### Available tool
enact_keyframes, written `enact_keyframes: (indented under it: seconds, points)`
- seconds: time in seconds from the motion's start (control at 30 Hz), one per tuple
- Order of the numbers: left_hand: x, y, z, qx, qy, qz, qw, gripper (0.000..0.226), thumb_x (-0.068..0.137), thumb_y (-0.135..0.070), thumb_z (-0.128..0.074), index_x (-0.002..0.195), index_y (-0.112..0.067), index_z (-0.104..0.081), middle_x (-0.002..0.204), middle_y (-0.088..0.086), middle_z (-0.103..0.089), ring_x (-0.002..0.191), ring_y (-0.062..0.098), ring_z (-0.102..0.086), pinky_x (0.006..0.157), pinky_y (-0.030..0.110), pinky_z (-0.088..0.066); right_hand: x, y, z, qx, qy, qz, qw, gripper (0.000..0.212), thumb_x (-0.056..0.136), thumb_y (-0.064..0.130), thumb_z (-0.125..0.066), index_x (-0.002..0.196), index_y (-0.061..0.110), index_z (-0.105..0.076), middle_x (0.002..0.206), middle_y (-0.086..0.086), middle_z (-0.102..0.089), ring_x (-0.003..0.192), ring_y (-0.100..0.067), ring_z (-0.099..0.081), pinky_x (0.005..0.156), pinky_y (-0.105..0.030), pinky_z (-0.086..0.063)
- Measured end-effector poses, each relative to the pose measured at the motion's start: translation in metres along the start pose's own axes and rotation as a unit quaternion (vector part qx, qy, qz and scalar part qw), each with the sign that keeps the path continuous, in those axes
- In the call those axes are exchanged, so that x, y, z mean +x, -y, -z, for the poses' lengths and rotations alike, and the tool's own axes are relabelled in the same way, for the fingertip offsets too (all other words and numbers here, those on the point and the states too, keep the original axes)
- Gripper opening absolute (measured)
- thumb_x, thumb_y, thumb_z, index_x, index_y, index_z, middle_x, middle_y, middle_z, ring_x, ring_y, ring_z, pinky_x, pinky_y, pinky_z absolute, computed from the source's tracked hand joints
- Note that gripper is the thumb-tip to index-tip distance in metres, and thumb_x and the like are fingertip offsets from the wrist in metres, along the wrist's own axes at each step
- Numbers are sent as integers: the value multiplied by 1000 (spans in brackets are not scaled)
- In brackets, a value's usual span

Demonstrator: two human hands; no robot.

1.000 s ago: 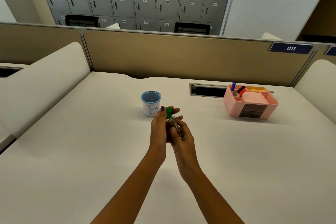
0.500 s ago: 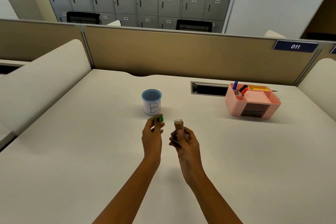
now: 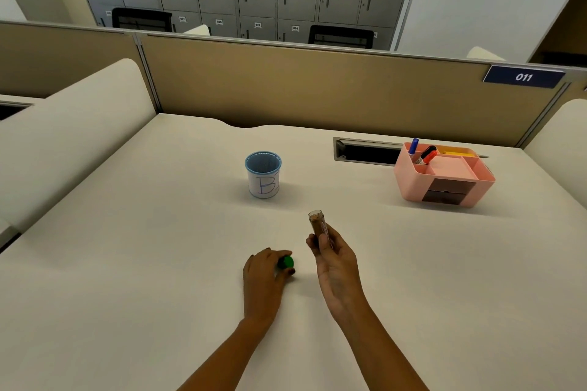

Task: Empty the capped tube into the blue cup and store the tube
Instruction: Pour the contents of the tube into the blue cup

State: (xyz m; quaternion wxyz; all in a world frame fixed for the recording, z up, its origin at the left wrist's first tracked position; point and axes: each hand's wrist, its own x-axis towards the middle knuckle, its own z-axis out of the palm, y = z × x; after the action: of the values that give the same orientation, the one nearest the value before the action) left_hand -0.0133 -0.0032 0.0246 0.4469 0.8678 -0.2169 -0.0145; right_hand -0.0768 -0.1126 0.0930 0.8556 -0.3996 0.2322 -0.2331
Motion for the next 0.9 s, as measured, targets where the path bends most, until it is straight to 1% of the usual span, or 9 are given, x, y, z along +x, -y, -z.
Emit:
enact_keyframes:
  seconds: [0.17, 0.3, 0.4, 0.47, 0.57, 0.63, 0.73, 0.83, 0.9]
  points:
    - [3, 9, -5, 26, 16, -25, 999, 37, 83, -27, -66, 119, -22, -60, 120, 0, -64, 120, 20, -50, 107, 30, -22, 9, 1, 2, 58, 11, -20, 998, 27, 89, 1, -55, 114, 8, -64, 108, -9, -71, 86, -18, -70, 86, -26, -58]
    - [10, 11, -6, -32, 3, -14, 999, 45, 87, -27, -60, 130, -21, -50, 133, 1, -55, 125, 18, -46, 112, 38, -30, 18, 4, 2, 117, 4, -49, 992, 41, 76, 6, -66, 116, 3, -56, 101, -18, -73, 83, -23, -73, 75, -26, -61]
    - [21, 10, -3, -88, -42, 16, 995, 40, 91, -29, -53, 130, -22, -47, 135, 0, -52, 124, 15, -45, 108, 32, -32, 28, 6, -2, 116, -3, -59, 992, 40, 74, 11, -69, 110, -1, -57, 92, -15, -77, 85, -23, -74, 80, -28, -61]
    - [31, 11, -1, -105, -74, 31, 991, 40, 91, -30, -52, 130, -22, -46, 134, -1, -52, 123, 13, -45, 104, 26, -30, 35, 9, -6, 112, -5, -62, 992, 37, 74, 12, -69, 107, -3, -62, 97, -17, -74, 84, -22, -74, 80, -27, -61]
    - [51, 16, 2, -116, -116, 61, 985, 40, 90, -30, -54, 129, -21, -45, 134, 2, -52, 123, 16, -46, 103, 26, -31, 47, 12, -14, 101, -19, -64, 993, 39, 76, 14, -68, 111, -2, -64, 104, -19, -71, 83, -20, -74, 76, -25, -61]
    - [64, 16, 5, -117, -136, 69, 981, 43, 88, -30, -58, 128, -22, -46, 133, 1, -52, 123, 17, -46, 102, 25, -32, 55, 15, -19, 89, -34, -54, 994, 30, 80, 13, -67, 109, 2, -65, 104, -16, -71, 81, -17, -74, 73, -22, -61]
    - [91, 20, 8, -127, -149, 67, 978, 51, 82, -31, -67, 128, -22, -45, 132, -1, -52, 121, 14, -46, 101, 25, -34, 77, 17, -29, 70, -37, -39, 996, 16, 84, 11, -65, 99, 10, -66, 100, -11, -72, 81, -13, -74, 77, -19, -59]
    - [117, 25, 8, -135, -154, 76, 976, 64, 77, -35, -71, 132, -23, -42, 137, 0, -49, 123, 14, -44, 103, 28, -36, 102, 18, -39, 40, -36, -31, 998, 15, 86, 7, -64, 98, 15, -67, 100, -8, -73, 84, -13, -73, 90, -25, -54]
    - [130, 27, 7, -142, -152, 86, 974, 72, 75, -38, -73, 136, -23, -37, 140, 0, -45, 125, 16, -43, 105, 33, -38, 116, 17, -45, 22, -36, -28, 999, 18, 86, 7, -65, 102, 16, -65, 100, -8, -73, 85, -13, -73, 90, -26, -50]
